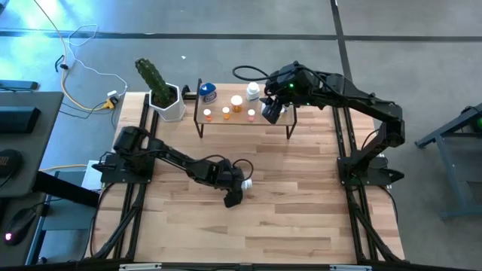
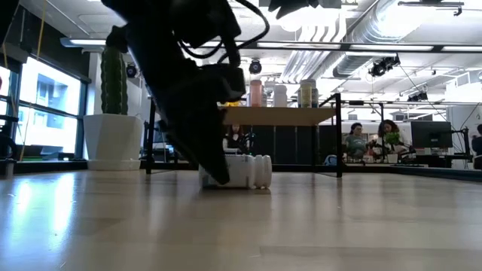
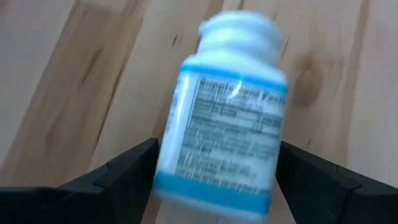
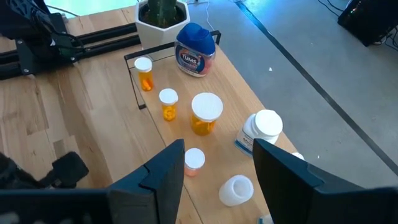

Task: Pick and place medicine bottles onto shelf by color
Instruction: Put the white pill bottle on the shelf

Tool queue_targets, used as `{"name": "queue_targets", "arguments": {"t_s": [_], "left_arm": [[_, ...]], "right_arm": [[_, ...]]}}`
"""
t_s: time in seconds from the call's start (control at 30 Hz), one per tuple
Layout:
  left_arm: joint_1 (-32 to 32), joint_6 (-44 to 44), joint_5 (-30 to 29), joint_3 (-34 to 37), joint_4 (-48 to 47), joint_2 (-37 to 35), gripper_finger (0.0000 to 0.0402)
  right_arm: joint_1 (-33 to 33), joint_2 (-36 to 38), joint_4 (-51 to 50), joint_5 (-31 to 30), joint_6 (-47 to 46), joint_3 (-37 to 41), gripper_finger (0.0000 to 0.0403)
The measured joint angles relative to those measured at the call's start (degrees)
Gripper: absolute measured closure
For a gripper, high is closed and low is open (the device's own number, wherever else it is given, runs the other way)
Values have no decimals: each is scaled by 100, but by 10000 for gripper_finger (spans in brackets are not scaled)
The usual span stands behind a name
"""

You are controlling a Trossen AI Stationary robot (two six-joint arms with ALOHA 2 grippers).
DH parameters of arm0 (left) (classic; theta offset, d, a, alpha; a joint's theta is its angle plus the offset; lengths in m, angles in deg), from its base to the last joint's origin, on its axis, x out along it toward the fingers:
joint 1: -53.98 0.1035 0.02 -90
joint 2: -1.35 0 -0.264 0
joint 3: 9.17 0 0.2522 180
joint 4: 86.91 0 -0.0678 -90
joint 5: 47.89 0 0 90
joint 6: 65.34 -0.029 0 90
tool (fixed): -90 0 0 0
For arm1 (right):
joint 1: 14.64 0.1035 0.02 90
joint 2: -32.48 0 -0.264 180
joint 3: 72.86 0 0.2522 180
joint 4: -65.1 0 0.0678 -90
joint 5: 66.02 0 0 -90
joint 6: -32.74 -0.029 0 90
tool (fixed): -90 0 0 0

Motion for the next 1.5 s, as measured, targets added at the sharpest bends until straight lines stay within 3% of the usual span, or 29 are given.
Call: {"name": "queue_targets", "arguments": {"t_s": [0.3,0.73,1.03,1.5], "left_arm": [[-2,-114,18,-12,132,173,112],[13,-467,446,-15,114,175,191],[52,-716,785,12,13,-88,192],[81,-964,697,5,85,-1044,192]], "right_arm": [[0,-2,20,0,0,0,221],[0,-2,22,0,-2,-2,221],[0,3,22,0,-225,-7,221],[0,267,146,28,-525,-13,221]]}}
